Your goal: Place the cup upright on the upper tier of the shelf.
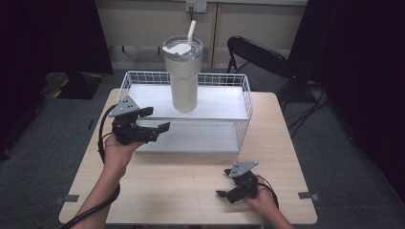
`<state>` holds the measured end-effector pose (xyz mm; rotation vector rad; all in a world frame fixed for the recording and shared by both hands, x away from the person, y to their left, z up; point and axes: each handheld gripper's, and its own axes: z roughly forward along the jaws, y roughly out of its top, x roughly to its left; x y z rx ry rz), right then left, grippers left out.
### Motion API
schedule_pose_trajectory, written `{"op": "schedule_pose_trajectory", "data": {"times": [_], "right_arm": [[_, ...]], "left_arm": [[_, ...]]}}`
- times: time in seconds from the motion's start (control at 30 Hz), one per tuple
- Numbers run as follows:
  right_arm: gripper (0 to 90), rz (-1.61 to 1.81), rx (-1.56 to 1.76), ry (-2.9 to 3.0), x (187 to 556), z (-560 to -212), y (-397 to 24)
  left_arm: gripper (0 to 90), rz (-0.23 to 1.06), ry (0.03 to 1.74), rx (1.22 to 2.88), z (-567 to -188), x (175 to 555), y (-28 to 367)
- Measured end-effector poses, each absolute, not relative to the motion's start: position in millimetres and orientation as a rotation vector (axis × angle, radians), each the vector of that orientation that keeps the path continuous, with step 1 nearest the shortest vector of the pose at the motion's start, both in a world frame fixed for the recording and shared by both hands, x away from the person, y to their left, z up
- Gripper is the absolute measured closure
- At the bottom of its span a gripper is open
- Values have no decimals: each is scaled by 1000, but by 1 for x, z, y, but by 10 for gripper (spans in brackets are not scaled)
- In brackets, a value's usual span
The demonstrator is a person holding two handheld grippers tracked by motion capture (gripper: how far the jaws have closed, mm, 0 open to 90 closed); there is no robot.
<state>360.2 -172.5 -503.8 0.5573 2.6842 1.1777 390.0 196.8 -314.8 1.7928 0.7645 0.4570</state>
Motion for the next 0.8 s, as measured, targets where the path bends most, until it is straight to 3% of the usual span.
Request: {"op": "schedule_pose_trajectory", "data": {"times": [0.8], "right_arm": [[137,1176,558,2685,360,-504,-172]], "left_arm": [[160,378,818,1768,-391,364,220]]}}
